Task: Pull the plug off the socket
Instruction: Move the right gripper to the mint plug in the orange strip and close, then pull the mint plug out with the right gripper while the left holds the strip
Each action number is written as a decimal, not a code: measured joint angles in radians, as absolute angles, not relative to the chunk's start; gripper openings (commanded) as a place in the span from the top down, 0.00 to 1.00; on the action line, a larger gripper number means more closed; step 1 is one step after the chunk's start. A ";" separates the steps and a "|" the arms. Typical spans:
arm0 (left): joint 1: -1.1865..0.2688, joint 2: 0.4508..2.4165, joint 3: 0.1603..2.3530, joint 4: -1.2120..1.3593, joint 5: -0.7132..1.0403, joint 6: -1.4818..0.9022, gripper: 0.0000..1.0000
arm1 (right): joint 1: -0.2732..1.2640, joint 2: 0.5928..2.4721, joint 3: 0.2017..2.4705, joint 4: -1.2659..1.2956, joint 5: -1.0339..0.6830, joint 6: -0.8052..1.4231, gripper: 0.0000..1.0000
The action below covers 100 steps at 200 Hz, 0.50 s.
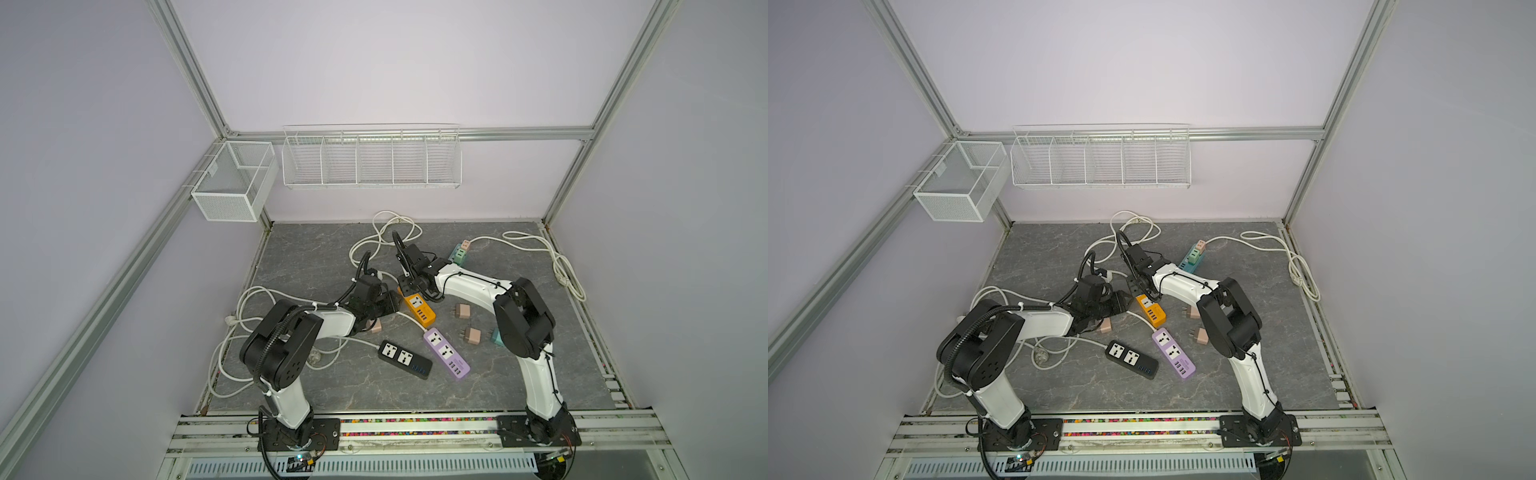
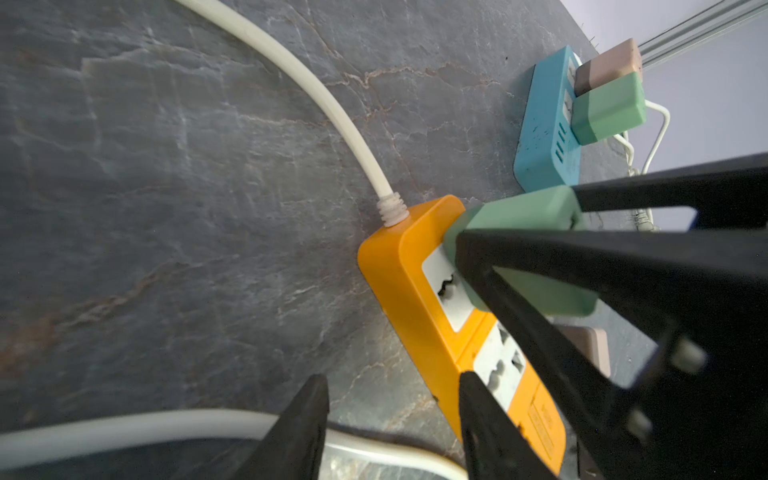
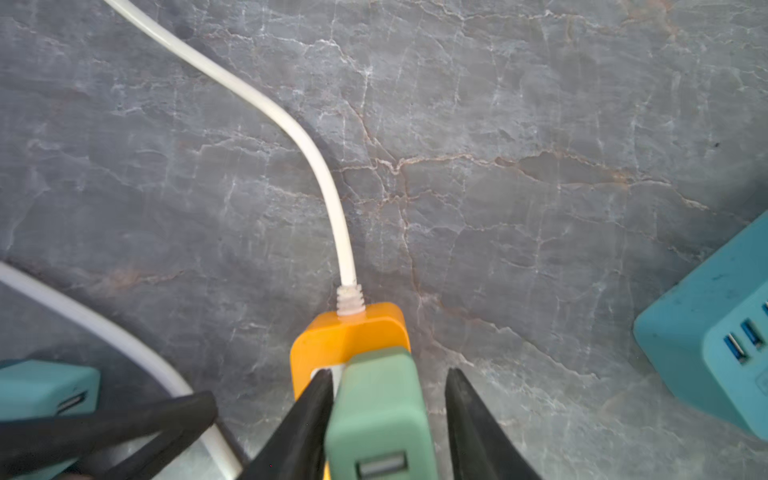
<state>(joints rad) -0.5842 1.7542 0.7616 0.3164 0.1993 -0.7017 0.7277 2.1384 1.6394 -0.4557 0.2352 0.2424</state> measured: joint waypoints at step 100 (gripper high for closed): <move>-0.583 1.754 0.767 0.312 0.200 -0.702 0.49 | 0.731 2.128 1.608 -0.446 0.216 0.224 0.70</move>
<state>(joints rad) -0.5827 1.7542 0.7670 0.3122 0.1997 -0.7017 0.7307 2.1284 1.6085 -0.4458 0.2165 0.2241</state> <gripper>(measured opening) 0.512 0.321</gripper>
